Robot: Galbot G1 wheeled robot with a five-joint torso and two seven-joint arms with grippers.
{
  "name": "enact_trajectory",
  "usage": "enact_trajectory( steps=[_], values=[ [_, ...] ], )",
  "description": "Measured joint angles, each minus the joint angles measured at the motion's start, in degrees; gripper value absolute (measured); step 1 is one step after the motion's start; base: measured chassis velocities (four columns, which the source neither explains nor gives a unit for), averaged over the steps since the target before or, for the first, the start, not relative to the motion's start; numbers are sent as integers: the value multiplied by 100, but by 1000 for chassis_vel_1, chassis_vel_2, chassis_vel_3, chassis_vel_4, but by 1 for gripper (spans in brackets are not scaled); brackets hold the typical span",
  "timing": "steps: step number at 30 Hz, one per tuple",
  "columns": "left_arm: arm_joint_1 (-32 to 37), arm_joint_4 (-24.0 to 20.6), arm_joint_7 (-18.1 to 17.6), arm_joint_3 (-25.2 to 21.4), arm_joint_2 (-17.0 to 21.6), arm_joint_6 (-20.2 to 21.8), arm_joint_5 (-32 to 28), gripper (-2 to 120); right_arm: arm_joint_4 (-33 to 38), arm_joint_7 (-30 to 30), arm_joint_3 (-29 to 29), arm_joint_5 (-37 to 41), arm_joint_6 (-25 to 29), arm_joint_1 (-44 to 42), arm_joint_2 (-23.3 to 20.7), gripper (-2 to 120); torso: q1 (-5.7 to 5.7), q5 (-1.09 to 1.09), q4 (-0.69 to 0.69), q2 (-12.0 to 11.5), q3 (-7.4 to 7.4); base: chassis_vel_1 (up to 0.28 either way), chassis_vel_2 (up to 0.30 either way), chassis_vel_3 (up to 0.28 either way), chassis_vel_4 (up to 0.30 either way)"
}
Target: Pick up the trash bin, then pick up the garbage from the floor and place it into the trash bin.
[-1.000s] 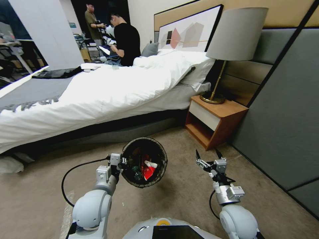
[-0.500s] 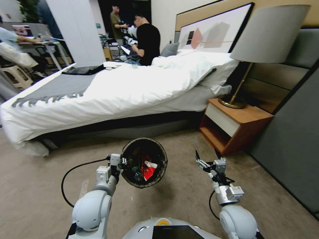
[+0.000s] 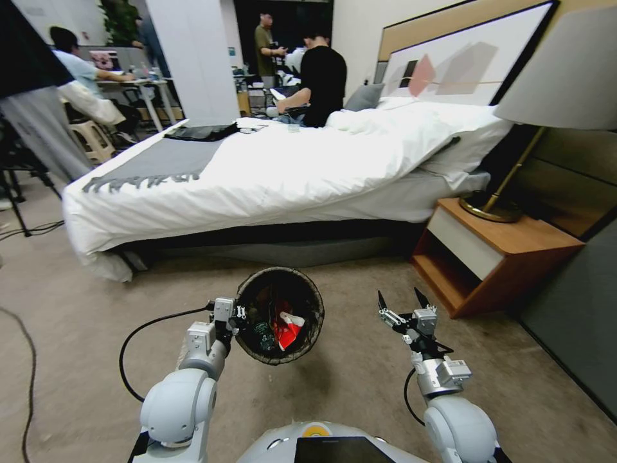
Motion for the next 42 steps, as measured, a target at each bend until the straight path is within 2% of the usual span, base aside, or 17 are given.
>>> enact_trajectory(
  steps=[32, 42],
  values=[
    [7, -25, -9, -27, 4, -94, -5, 1, 23, 52, 0, 28, -101, 12, 7, 100, 0, 0, 1, 0, 0, 71, 70, 71, 74],
    [11, -3, -19, -26, -4, -119, 6, 1, 11, 170, 8, 53, -172, 14, 26, 100, 0, 0, -1, 0, 1, 3, 5, 5, 7]
  ],
)
